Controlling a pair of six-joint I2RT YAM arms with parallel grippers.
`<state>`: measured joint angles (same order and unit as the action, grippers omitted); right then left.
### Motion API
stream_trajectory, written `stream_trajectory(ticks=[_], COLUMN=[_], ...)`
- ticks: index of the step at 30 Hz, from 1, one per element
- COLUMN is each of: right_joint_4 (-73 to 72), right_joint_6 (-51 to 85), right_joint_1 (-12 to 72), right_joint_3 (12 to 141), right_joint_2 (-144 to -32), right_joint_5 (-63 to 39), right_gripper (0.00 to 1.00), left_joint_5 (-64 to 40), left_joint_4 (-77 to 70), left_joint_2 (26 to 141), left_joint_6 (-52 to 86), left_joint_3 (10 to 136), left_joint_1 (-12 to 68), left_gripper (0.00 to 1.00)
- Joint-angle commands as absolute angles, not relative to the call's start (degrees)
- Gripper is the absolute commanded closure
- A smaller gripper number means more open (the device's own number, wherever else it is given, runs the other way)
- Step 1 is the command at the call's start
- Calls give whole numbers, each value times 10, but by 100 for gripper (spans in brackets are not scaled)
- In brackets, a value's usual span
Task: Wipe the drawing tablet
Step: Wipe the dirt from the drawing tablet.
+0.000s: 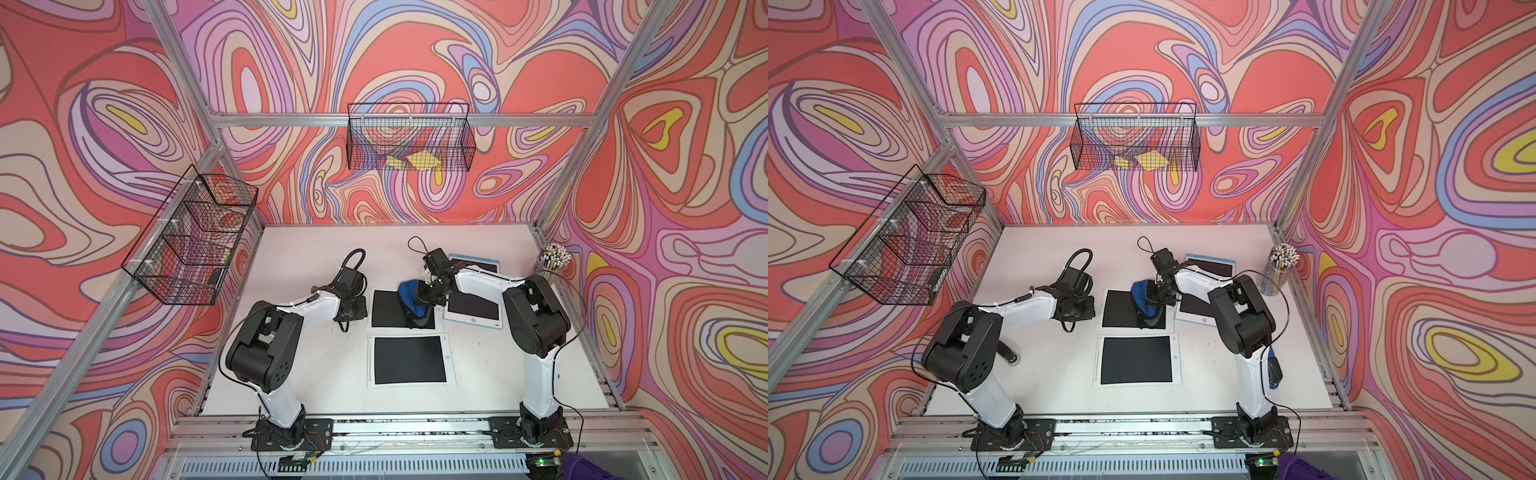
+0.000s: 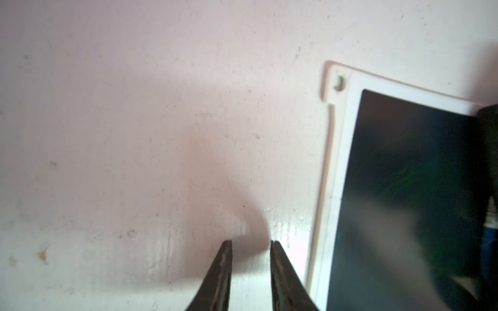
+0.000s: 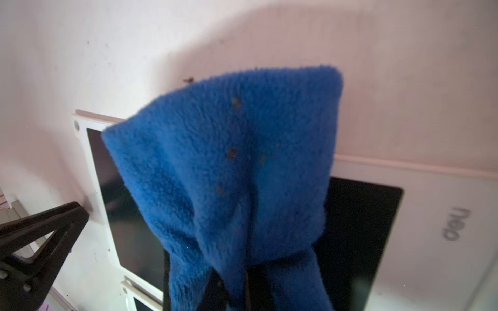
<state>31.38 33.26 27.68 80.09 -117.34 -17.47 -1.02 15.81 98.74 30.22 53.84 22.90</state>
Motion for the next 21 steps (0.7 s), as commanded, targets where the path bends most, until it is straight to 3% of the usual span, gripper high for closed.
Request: stream_trajectory(ticks=[1, 7, 14, 18, 21], right_joint_4=[389, 382, 391, 389, 392], right_joint_6=[325, 360, 353, 342, 336], right_joint_1=[326, 392, 366, 335, 332], right_joint_3=[805, 893, 871, 834, 833], right_joint_2=[-1242, -1318, -1286, -1242, -1237], right_joint_5=[-118, -142, -116, -116, -117], right_gripper=[100, 100, 100, 100, 100], left_joint_5=[-26, -36, -40, -34, -24], left_joint_4=[199, 198, 200, 209, 240], left_joint_2=[1021, 1019, 1026, 1042, 1064], left_joint_6=[307, 307, 299, 294, 288], left_joint_3=[509, 512, 517, 525, 547], left_joint_1=[232, 232, 232, 231, 233], left_gripper=[72, 70, 69, 72, 81])
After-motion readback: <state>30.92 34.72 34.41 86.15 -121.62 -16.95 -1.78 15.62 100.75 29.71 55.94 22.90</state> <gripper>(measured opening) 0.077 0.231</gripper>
